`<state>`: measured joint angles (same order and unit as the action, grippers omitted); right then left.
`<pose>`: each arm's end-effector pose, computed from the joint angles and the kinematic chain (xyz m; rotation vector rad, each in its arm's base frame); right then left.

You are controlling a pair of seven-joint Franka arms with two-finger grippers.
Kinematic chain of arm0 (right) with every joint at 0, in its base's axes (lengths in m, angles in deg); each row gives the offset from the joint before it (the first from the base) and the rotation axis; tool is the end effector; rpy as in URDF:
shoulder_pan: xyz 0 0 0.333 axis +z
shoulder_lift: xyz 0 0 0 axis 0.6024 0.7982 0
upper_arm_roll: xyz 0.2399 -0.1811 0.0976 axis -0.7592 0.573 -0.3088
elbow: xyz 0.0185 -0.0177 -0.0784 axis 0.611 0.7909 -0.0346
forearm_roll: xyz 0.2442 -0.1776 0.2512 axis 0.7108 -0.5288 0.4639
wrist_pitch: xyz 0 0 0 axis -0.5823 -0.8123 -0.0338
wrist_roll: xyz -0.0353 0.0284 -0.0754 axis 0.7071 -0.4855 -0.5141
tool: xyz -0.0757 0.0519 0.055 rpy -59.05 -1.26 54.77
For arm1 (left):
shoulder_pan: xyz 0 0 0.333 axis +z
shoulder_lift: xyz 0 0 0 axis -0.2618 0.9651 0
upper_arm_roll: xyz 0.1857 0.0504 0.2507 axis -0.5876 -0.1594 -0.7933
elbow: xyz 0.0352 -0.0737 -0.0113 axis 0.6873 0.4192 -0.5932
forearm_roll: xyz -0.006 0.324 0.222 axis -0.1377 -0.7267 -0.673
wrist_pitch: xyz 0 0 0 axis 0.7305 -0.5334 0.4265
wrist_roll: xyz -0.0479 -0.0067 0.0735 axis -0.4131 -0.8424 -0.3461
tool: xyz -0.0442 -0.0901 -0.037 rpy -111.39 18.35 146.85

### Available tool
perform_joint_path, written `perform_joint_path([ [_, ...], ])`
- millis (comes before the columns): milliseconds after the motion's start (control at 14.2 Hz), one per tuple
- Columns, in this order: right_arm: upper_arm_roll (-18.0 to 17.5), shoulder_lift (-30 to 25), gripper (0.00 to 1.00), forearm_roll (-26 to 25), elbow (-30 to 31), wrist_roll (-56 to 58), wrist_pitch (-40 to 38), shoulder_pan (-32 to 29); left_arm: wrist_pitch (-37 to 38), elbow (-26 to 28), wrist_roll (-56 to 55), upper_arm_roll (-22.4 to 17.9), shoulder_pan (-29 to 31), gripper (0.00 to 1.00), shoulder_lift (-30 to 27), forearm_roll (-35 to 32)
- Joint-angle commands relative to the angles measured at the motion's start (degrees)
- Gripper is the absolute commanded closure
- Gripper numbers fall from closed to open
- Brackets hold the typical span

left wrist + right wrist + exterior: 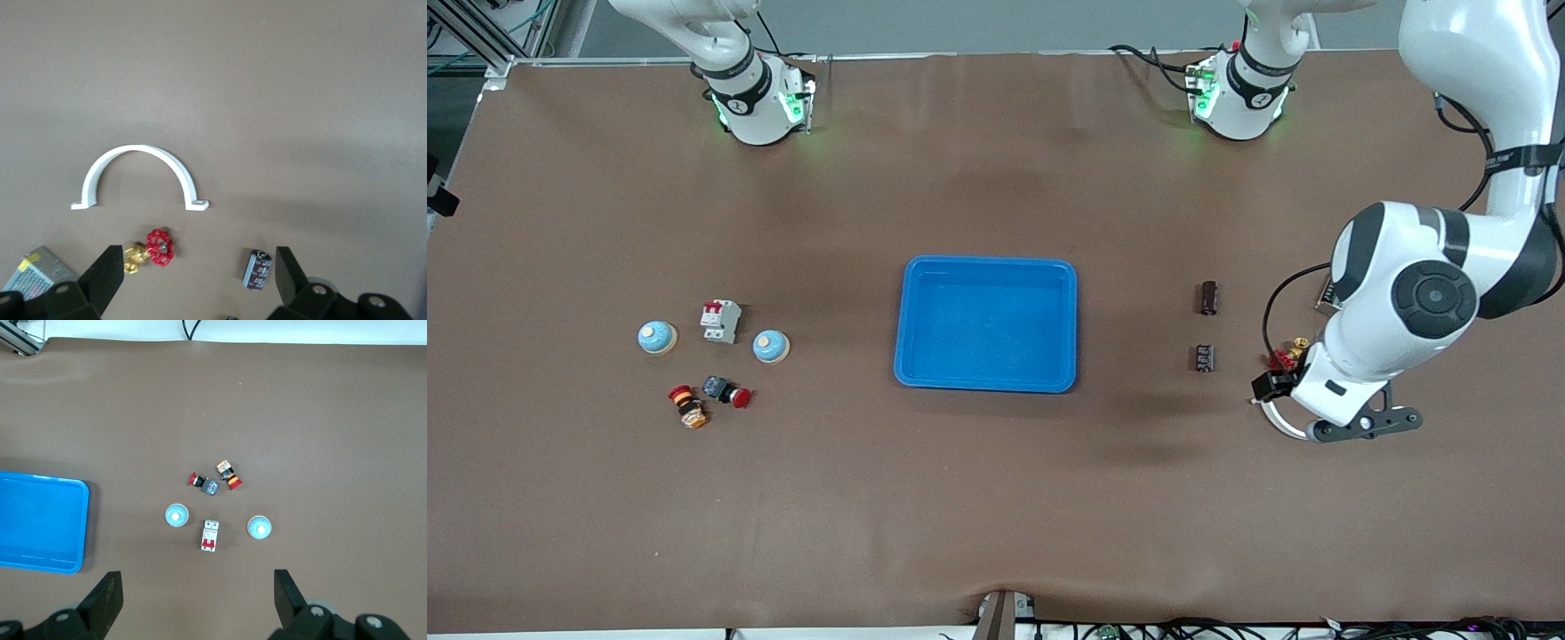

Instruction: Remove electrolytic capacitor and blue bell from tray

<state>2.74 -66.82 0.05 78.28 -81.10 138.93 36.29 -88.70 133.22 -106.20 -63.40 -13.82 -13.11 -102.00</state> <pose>0.5543 -0.0415 0.7307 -3.0798 -0.0963 -0.1868 0.6681 -0.1094 0.4018 -3.0265 -0.1870 -0.0682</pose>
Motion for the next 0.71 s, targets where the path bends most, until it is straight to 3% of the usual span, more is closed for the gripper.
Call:
perform_joint_path([
  [0,-0.34,0.78,0.0,0.44,0.81,0.15,0.19,0.14,4.05,0.55,4.37,-0.52,0.58,0.0,-4.0,1.93],
  [212,0.01,1.05,0.0,0.44,3.71,0.24,3.25,-2.75,6.78,0.63,7.98,-7.54,-3.98,0.0,-7.77,6.4],
  [282,-0.08,1.49,0.0,0.27,5.1,0.24,4.13,-3.11,8.01,0.63,9.64,-8.26,-4.17,0.0,-9.44,7.9],
  [635,-0.25,-1.14,0.0,-2.37,19.77,-0.81,13.88,-2.67,15.92,0.63,16.94,-14.05,-6.8,0.0,-17.97,12.39],
])
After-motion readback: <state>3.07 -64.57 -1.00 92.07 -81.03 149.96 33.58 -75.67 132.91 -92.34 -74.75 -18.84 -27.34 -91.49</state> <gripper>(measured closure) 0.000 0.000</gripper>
